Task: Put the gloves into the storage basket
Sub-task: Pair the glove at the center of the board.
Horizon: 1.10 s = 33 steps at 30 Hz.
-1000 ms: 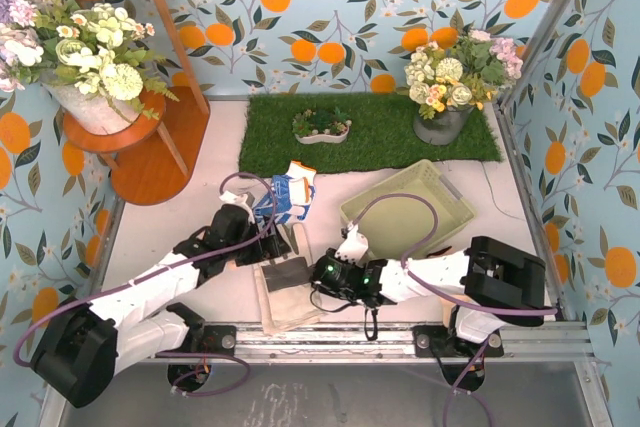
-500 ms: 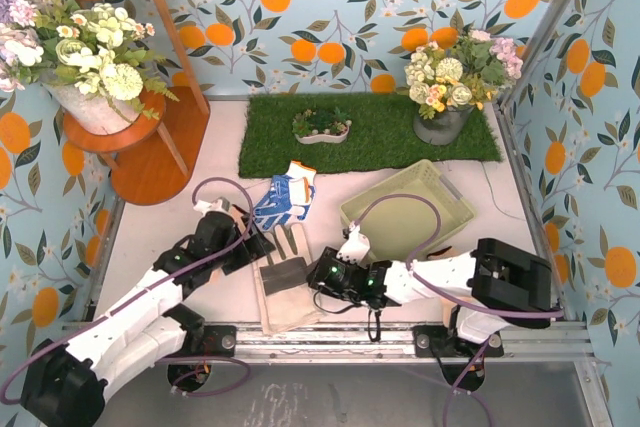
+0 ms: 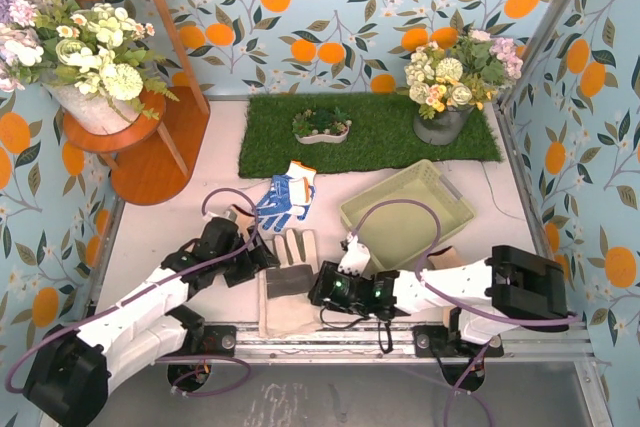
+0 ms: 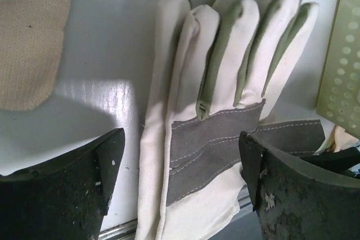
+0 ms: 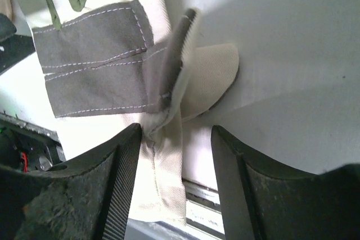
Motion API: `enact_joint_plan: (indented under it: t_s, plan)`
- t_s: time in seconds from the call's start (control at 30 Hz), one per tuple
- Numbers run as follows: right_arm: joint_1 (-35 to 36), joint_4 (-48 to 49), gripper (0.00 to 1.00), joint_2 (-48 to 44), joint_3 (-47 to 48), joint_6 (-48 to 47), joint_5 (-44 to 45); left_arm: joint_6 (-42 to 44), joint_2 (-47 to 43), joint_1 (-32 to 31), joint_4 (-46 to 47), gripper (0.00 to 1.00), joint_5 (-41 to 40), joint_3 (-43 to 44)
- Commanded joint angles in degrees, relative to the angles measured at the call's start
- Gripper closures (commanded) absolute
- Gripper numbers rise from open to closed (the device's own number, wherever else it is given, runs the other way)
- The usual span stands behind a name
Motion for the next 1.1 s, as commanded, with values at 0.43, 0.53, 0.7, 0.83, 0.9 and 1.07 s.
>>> enact_joint_plan:
  t_s: [0.43, 0.53, 0.7, 0.83, 0.9, 1.07]
  plan:
    - [1.77, 4.17, 0.64, -0.75, 0.89, -5.00, -4.92, 1.51, 2.51, 0.20, 6.66, 0.15, 6.72, -1.10]
    - [1.82, 4.93, 0.69, -0.45, 1.05, -5.56, -5.37, 1.81, 2.61, 0.20, 6.83, 0.15, 7.16, -1.29]
    - [1.85, 6.15, 0.73, 0.42, 1.84, -6.85, -5.75, 1.34, 2.39, 0.20, 9.04, 0.15, 8.63, -2.03]
    - [1.82, 6.67, 0.74, 2.04, 3.43, -8.39, -6.72, 1.13, 2.45, 0.20, 10.79, 0.16, 9.96, -2.45]
    - [1.80, 6.66, 0.74, 2.47, 3.74, -8.64, -6.79, 1.10, 2.50, 0.20, 10.93, 0.16, 9.92, -2.38]
    - [1.72, 5.67, 0.66, 1.08, 3.05, -7.73, -6.16, 1.39, 1.62, 0.20, 7.85, 0.15, 6.95, -1.21]
